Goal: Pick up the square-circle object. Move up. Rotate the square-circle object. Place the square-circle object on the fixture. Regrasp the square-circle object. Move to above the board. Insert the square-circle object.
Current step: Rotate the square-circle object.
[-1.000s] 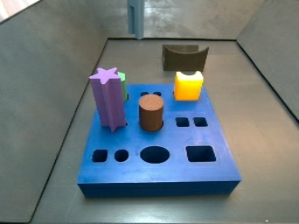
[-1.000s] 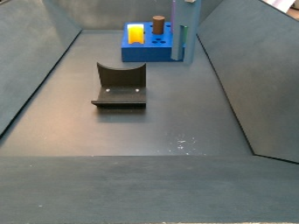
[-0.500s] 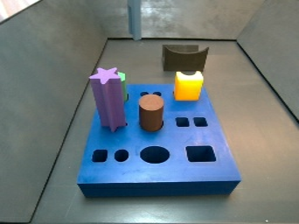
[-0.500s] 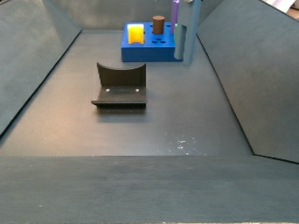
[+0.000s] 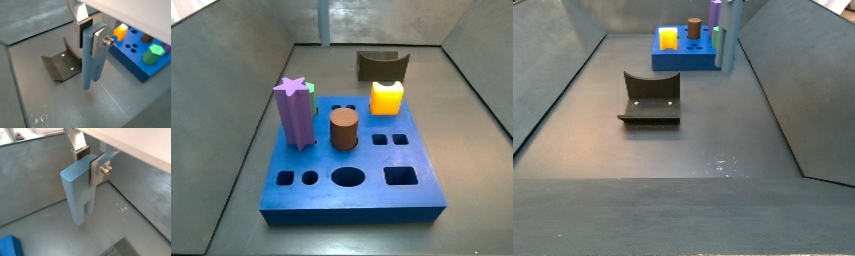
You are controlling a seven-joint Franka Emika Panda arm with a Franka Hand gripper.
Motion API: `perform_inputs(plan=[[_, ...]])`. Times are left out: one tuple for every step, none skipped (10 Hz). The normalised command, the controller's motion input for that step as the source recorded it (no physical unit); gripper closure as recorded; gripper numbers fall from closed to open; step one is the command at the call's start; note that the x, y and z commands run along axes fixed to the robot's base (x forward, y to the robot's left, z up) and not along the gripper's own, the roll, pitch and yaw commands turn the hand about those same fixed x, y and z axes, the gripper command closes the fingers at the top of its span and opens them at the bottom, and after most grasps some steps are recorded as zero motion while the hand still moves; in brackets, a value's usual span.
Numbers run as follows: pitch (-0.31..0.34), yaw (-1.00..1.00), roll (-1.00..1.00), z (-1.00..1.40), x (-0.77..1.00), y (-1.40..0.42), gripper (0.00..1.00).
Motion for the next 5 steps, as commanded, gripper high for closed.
perform_inputs(plan=[[0.019, -0.81, -0.17, 0.00, 0.00, 0.01, 1.00], [0.017, -0.51, -0.17, 0.01, 0.00, 0.01, 1.00], [0.016, -0.39, -0.17, 0.01, 0.00, 0.01, 1.00], [0.015, -0.23, -0.17, 0.01, 0.00, 0.01, 1.00], [0.015, -0.16, -0.17, -1.00, 0.00, 0.00, 1.00]])
